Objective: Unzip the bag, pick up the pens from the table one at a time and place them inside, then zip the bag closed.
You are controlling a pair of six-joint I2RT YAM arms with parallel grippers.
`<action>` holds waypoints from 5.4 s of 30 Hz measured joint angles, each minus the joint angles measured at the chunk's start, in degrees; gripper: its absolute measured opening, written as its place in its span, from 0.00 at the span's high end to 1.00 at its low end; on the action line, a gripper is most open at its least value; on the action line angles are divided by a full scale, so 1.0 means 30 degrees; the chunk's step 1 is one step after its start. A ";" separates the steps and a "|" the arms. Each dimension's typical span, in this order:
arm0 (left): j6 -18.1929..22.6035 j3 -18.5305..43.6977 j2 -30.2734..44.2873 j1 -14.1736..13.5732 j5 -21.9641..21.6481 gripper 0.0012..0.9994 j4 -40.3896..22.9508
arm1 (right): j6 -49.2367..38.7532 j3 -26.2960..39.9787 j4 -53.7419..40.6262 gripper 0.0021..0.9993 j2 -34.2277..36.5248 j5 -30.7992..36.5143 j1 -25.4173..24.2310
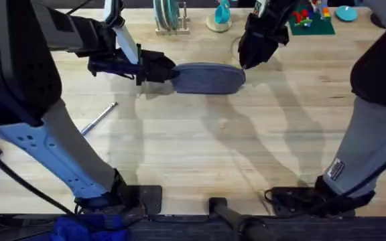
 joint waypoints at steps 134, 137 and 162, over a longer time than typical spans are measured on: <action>0.0000 0.0022 -0.0001 0.0262 -0.0057 0.96 -0.0058 | -0.0283 0.1301 0.7400 0.97 0.0015 0.1108 0.7412; 0.0000 0.0022 0.0000 0.0262 -0.0058 0.96 -0.0058 | -0.0235 0.1301 0.7584 0.97 0.0176 0.1094 0.7528; 0.0000 0.0022 0.0000 0.0262 -0.0072 0.96 -0.0080 | -0.0176 0.1301 0.7836 0.97 0.0633 0.1006 0.7905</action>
